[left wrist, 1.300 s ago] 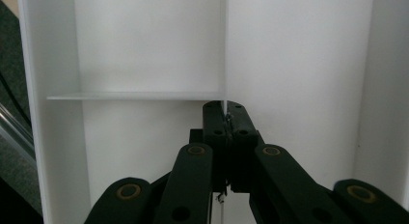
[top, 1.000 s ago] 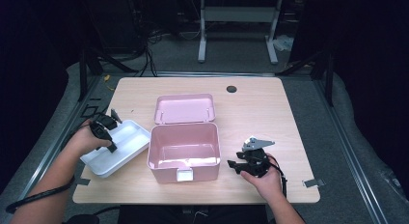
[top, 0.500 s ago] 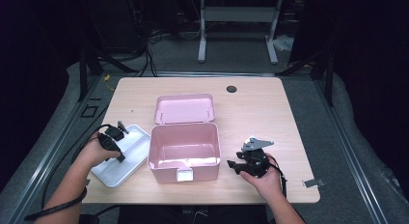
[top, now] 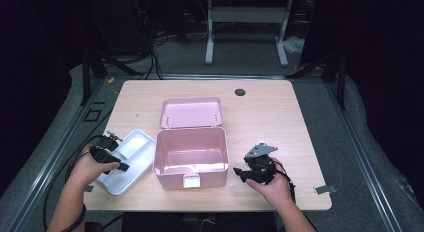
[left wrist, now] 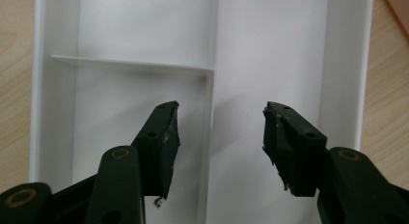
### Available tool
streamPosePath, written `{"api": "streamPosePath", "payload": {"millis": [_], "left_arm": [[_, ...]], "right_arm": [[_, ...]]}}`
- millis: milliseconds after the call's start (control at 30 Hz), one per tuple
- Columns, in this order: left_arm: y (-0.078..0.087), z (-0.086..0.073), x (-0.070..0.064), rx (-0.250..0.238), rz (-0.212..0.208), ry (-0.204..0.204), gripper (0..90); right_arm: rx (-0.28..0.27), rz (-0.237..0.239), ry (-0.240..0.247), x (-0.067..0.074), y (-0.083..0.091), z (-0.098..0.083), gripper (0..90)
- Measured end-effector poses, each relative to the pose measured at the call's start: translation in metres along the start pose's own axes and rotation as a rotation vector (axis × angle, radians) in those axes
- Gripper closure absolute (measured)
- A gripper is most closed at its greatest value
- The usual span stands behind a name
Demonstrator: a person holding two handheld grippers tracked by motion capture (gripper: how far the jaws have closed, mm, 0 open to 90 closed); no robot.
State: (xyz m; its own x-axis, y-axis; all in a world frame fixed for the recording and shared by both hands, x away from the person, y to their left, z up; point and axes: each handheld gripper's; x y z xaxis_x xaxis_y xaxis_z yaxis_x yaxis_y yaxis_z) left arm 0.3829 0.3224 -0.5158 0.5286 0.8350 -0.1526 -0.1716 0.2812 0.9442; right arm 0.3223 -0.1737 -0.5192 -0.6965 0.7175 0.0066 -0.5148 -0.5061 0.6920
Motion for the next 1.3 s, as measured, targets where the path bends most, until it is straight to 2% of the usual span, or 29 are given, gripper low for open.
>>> {"api": "streamPosePath", "payload": {"millis": [133, 200, 333, 400, 433, 467, 500, 533, 833, 900, 1000, 1067, 1100, 1167, 1267, 1300], "left_arm": [[0.002, -0.003, -0.001, -0.012, -0.013, -0.005, 40.6], [0.004, -0.005, -0.002, -0.009, -0.032, 0.030, 40.1], [0.011, -0.007, -0.005, -0.026, -0.015, 0.006, 38.3], [0.013, -0.007, -0.006, -0.036, -0.007, 0.008, 36.9], [0.015, -0.008, -0.006, -0.041, -0.007, 0.008, 36.8], [0.016, -0.008, -0.007, -0.045, -0.008, 0.006, 36.3], [0.016, -0.008, -0.007, -0.046, -0.010, 0.004, 35.4], [0.017, -0.008, -0.008, -0.048, -0.010, 0.003, 35.4], [0.020, -0.006, -0.011, -0.076, -0.017, -0.030, 35.6], [0.020, -0.007, -0.011, -0.083, -0.023, -0.025, 36.1], [0.020, -0.008, -0.010, -0.091, -0.021, -0.015, 36.1], [0.021, -0.009, -0.009, -0.094, -0.029, -0.003, 36.1], [0.023, -0.009, -0.009, -0.094, -0.046, 0.015, 36.2], [0.024, -0.010, -0.010, -0.087, -0.050, 0.012, 36.7], [0.025, -0.010, -0.011, -0.060, -0.052, 0.013, 36.9], [0.025, -0.010, -0.012, -0.053, -0.049, 0.005, 36.9]], "right_arm": [[0.011, -0.013, 0.008, -0.001, 0.000, 0.004, 41.0], [0.015, -0.011, 0.006, -0.002, 0.001, 0.006, 40.9], [0.011, 0.016, -0.007, -0.005, 0.007, 0.015, 40.9], [0.008, 0.029, -0.007, -0.008, 0.010, 0.020, 40.9], [0.017, 0.013, -0.009, -0.009, 0.011, 0.021, 40.8], [0.053, -0.029, 0.005, -0.010, 0.014, 0.024, 40.4], [0.039, -0.002, 0.010, -0.014, 0.014, 0.028, 40.4], [0.039, -0.002, 0.010, -0.014, 0.014, 0.028, 40.4], [0.075, -0.033, 0.045, -0.030, 0.023, 0.052, 40.1], [0.100, -0.059, 0.070, -0.035, 0.026, 0.059, 40.1], [0.122, -0.078, 0.079, -0.041, 0.028, 0.065, 40.1], [0.128, -0.081, 0.080, -0.043, 0.029, 0.067, 40.0], [0.148, -0.075, 0.087, -0.047, 0.029, 0.072, 39.6], [0.167, -0.074, 0.086, -0.048, 0.029, 0.075, 39.2], [0.229, -0.085, 0.101, -0.052, 0.028, 0.083, 37.9], [0.264, -0.089, 0.115, -0.053, 0.027, 0.088, 37.3]]}}
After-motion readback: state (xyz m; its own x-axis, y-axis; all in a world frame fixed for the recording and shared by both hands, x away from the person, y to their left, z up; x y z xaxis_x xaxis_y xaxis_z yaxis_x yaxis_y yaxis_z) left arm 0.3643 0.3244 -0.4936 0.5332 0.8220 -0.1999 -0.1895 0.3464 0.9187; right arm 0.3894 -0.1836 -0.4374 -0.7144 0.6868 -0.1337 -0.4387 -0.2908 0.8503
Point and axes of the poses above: each handheld gripper's, and its own axes: y roughly backward along the jaws, z roughly out of its top, x roughly to its left, and after that the axes turned 1 degree about y, right-handed
